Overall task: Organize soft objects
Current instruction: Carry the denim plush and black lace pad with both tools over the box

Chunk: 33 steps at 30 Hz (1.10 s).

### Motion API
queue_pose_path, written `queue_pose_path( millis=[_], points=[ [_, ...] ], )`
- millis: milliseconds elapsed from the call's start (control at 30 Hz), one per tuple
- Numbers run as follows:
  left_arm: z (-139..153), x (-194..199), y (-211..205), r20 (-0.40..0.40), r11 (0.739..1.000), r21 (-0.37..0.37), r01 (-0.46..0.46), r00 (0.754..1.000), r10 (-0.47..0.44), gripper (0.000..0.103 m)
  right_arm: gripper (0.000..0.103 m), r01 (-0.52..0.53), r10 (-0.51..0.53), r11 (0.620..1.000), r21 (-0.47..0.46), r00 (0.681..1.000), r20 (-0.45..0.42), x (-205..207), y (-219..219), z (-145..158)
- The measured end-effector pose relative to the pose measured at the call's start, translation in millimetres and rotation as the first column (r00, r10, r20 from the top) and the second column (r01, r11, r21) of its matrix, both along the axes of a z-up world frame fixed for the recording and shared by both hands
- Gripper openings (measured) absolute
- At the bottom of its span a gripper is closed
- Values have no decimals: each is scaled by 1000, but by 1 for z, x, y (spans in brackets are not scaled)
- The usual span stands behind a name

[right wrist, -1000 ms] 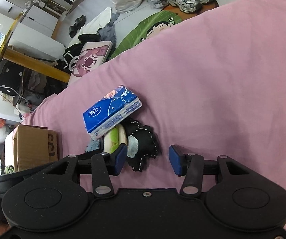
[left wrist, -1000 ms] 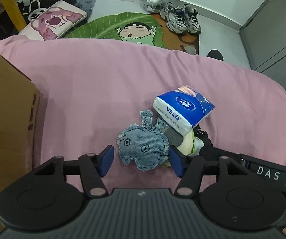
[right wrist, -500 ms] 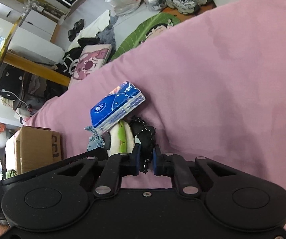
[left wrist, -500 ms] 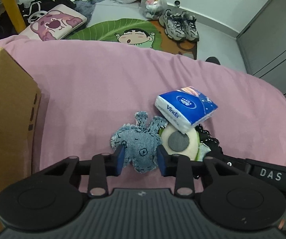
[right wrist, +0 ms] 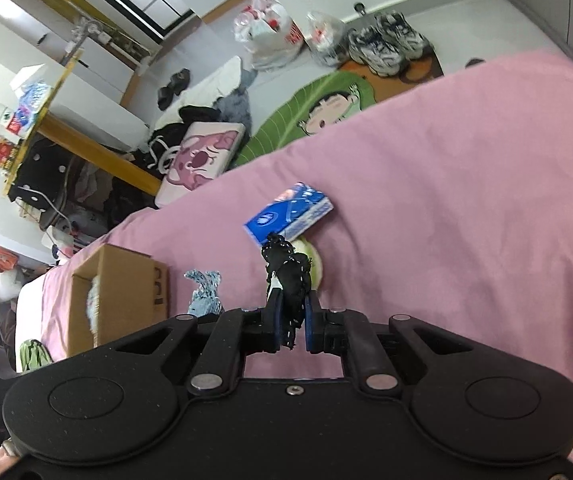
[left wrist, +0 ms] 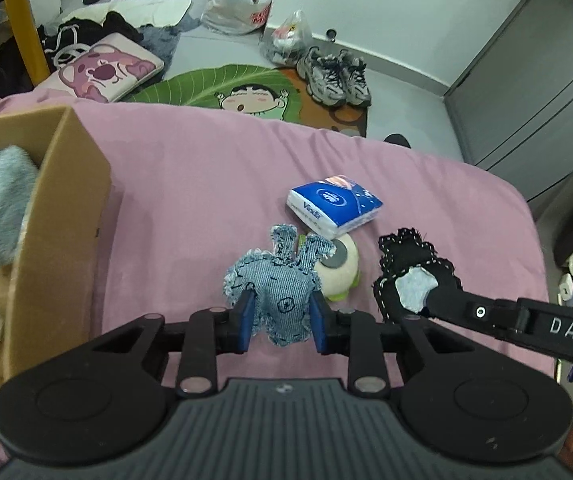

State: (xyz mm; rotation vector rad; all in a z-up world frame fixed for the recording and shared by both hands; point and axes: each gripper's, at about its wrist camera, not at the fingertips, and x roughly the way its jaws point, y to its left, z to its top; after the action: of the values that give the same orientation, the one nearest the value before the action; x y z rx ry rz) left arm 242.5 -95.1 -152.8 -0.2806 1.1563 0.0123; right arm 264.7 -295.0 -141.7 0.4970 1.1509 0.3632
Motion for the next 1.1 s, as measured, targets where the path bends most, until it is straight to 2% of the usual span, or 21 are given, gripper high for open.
queue_pose_path(
  millis=[267,667,1100],
  points=[
    [26,-30,11,35,1000,12,1,999,-2,28,11,-1,1,1000,-5,998,60,-21,16,28],
    [62,-68,54,89,999,2,-37,995,36,28,11,-40,40,999,0,988,149,-44,55,72],
    [76,-91,118,120,997,-25,-76,990,79,28,11,-88,89,996,-13,974,207,-53,116,102]
  ],
)
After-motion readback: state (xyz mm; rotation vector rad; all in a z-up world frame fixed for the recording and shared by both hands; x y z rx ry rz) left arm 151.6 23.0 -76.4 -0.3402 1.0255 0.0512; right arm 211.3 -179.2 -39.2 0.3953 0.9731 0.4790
